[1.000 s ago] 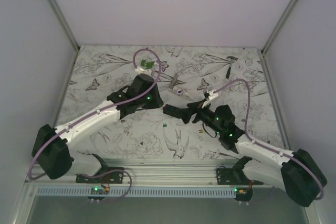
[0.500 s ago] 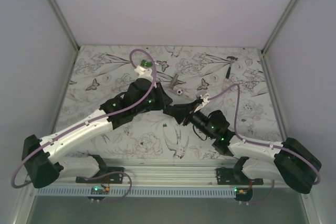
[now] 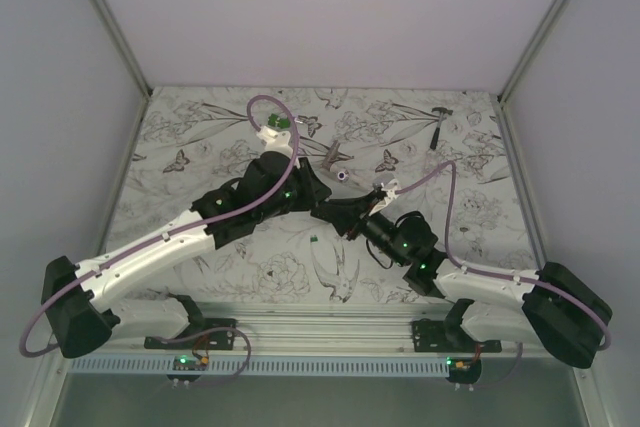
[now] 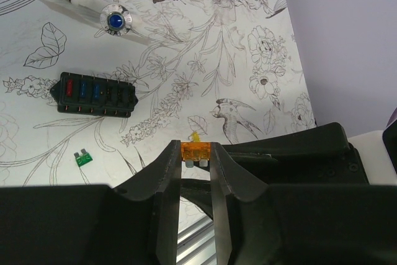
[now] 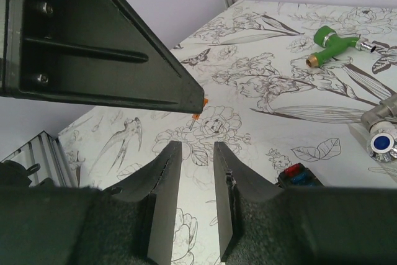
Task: Snap on the fuse box
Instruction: Pick up the fuse from the center of the board.
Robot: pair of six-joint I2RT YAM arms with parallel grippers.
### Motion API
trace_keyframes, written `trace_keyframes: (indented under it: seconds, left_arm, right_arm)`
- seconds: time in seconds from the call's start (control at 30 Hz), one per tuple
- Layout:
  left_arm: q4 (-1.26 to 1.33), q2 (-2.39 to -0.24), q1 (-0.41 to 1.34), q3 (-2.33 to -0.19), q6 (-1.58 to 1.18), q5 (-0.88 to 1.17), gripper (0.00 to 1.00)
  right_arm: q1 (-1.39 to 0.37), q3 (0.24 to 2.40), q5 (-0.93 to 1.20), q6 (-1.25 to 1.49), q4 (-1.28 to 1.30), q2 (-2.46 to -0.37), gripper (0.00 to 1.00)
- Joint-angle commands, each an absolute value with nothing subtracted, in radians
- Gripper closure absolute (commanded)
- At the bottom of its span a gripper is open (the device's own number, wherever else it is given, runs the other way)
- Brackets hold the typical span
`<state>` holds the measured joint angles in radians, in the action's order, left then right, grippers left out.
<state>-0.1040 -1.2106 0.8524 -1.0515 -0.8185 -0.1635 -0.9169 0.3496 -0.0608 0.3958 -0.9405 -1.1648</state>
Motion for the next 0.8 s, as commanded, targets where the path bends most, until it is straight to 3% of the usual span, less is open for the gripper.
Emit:
trace_keyframes:
  seconds: [0.0,0.57,0.77]
  left_arm:
    - [-0.075,-1.192,0.865,-1.049,-0.821,-0.192,0.8]
    - [-0.074,-1.197,0.881,-1.047,-0.818,-0.2,0.8]
    - [-0.072,-1.195,0.889,-1.049,-0.818,-0.198,0.8]
  right_arm:
    - [-0.932,0.383,-0.083,0.367,-0.997,-1.155,0.67]
    - [-0.939,0.402,-0.111,0.37,-0.991,-1.125,0.64]
    - [-0.939,0.403,-0.128,0.371,-0.992,-1.132,0.68]
